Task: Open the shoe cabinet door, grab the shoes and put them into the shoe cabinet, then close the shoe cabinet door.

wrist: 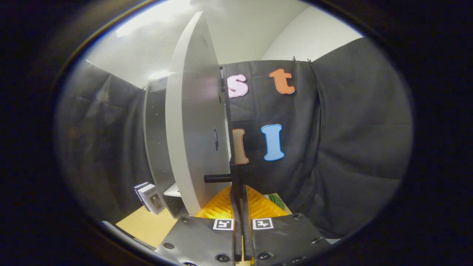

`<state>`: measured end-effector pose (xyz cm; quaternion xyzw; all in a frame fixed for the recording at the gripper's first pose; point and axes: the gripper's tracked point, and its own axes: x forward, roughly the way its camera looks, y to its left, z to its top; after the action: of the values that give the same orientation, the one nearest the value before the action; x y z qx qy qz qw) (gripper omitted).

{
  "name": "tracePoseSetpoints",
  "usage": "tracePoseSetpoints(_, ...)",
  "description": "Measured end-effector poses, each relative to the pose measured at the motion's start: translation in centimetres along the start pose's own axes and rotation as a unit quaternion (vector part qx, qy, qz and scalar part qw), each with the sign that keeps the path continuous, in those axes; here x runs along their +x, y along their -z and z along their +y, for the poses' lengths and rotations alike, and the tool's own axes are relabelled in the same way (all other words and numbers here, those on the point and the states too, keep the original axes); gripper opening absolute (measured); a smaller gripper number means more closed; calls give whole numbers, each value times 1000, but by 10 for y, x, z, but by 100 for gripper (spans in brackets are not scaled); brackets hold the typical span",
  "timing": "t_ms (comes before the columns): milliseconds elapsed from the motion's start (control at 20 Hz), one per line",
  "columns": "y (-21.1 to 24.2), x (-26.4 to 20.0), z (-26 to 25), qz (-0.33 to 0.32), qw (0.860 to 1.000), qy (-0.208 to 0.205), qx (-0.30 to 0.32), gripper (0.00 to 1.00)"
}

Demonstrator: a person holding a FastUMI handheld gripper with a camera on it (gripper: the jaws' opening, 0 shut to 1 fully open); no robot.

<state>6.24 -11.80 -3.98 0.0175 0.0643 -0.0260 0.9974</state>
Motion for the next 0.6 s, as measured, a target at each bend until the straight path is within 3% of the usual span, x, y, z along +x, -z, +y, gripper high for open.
tracePoseSetpoints(400,-1,-18,-25,1,1000,-4,19,4)
tracePoseSetpoints(600,-4,-38,-23,-10,1000,-6,-7,4)
